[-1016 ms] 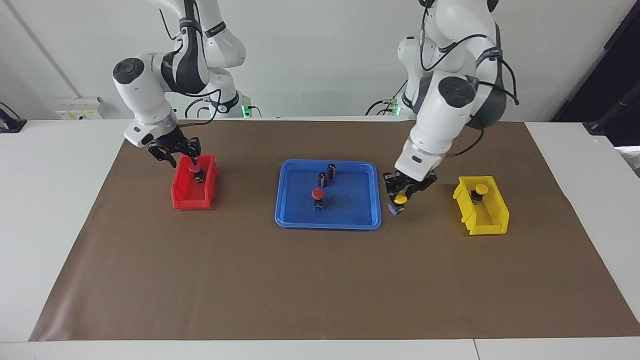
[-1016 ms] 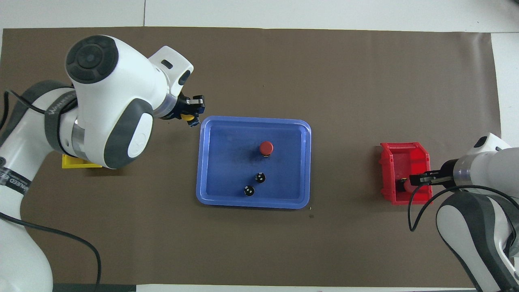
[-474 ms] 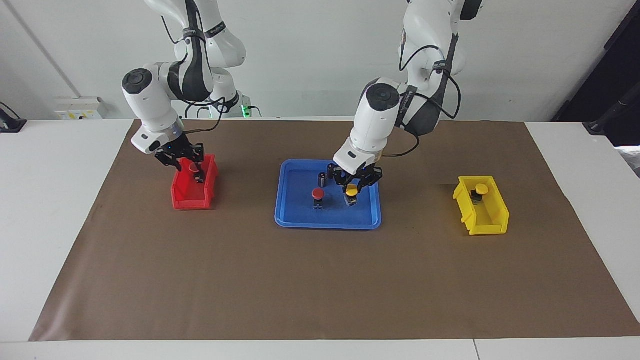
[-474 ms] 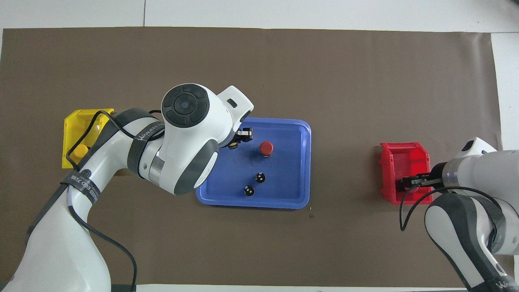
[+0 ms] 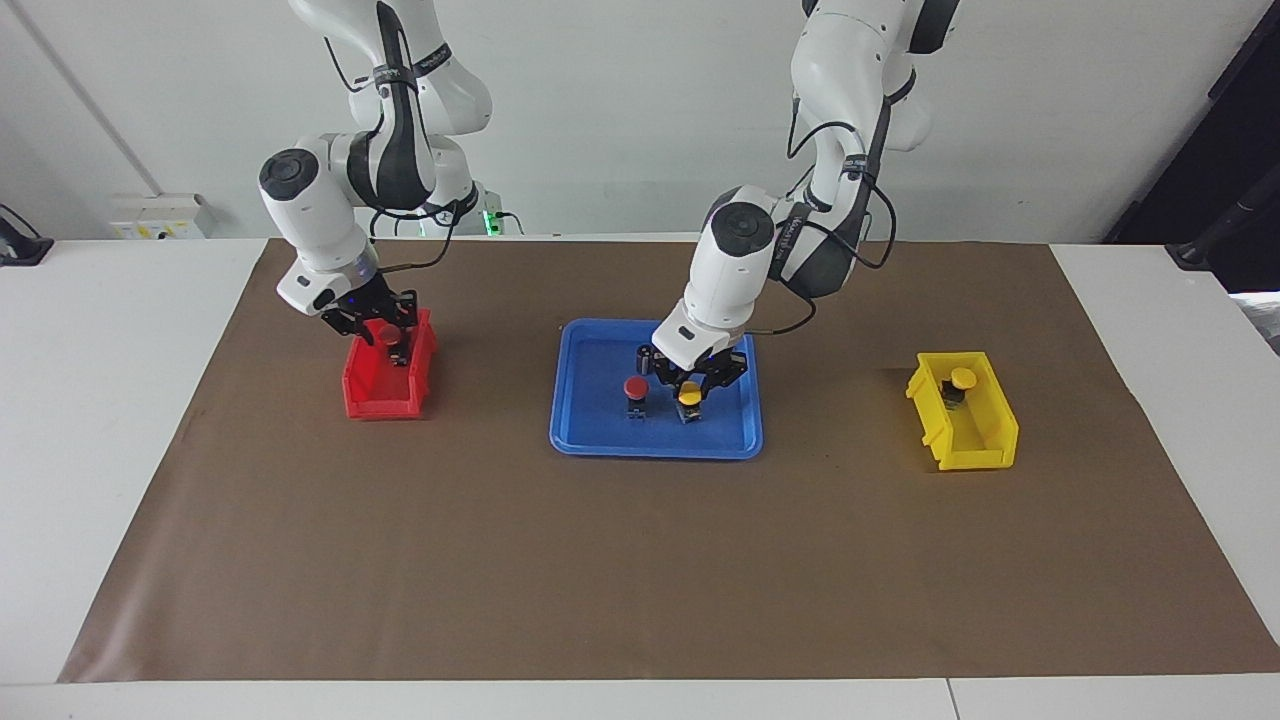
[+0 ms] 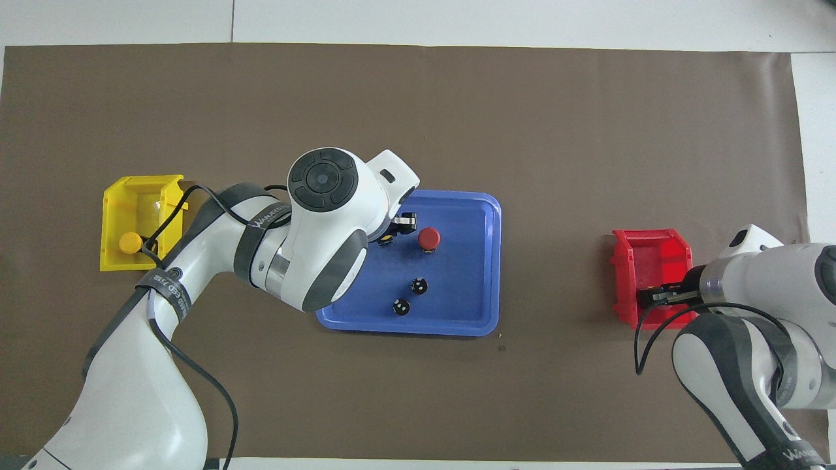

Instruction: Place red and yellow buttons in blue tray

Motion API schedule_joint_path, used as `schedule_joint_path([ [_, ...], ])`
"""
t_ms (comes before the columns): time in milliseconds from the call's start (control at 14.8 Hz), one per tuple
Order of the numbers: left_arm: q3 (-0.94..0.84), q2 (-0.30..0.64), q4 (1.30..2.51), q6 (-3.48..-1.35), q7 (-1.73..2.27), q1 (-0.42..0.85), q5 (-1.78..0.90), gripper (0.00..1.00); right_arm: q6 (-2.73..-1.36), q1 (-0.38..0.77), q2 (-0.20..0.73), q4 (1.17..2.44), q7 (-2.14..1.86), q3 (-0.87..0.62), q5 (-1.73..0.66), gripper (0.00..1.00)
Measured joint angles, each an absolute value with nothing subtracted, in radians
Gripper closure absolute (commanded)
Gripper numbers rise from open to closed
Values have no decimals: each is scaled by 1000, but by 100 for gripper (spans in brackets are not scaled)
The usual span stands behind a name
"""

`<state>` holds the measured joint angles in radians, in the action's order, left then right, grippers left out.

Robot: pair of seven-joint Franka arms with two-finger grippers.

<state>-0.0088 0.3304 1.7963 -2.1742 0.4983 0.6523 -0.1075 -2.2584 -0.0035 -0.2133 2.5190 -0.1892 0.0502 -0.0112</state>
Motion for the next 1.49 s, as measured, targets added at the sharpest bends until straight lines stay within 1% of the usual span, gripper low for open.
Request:
schedule_joint_path([
  [339, -9, 331, 1800, -2198, 498, 666, -145, 97, -2258, -6, -213, 2525, -204, 51, -11, 41],
  [474, -9, 331, 1804, -2204, 498, 669, -146, 97, -2258, -6, -214, 2531, -204, 51, -11, 44],
  [542, -9, 331, 1809, -2209, 498, 669, -147, 97, -2259, -6, -214, 2533, -205, 51, -11, 47],
  [677, -9, 331, 1828, -2237, 498, 669, -147, 95, -2259, -6, -215, 2537, -205, 51, -11, 65],
  [745, -9, 331, 1831, -2244, 498, 669, -148, 85, -2259, -6, -215, 2538, -205, 52, -11, 70],
  [813, -9, 330, 1831, -2244, 498, 669, -148, 69, -2259, -6, -215, 2538, -205, 52, -11, 73],
  [881, -9, 329, 1831, -2244, 498, 669, -149, 56, -2259, -6, -215, 2538, -205, 52, -11, 74],
  [948, -8, 329, 1831, -2244, 498, 669, -149, 47, -2255, -7, -216, 2534, -205, 53, -11, 74],
  [1016, -7, 327, 1830, -2242, 498, 668, -149, 46, -2235, -8, -215, 2520, -205, 53, -11, 74],
  [1084, -6, 325, 1828, -2235, 498, 667, -149, 41, -2189, -10, -214, 2487, -206, 54, -11, 74],
  [1219, -2, 313, 1809, -2196, 498, 663, -149, 19, -2055, -10, -200, 2365, -208, 54, -11, 74],
  [1287, 3, 303, 1794, -2169, 499, 659, -149, 12, -1991, -10, -186, 2290, -209, 53, -11, 74],
  [1355, 10, 289, 1779, -2139, 499, 651, -149, 7, -1937, -8, -167, 2216, -209, 50, -11, 73],
  [1423, 13, 272, 1764, -2108, 499, 634, -149, 0, -1895, -2, -143, 2144, -209, 45, -12, 73],
  [1490, 16, 253, 1752, -2075, 499, 611, -149, 0, -1869, 14, -117, 2084, -206, 41, -15, 73],
])
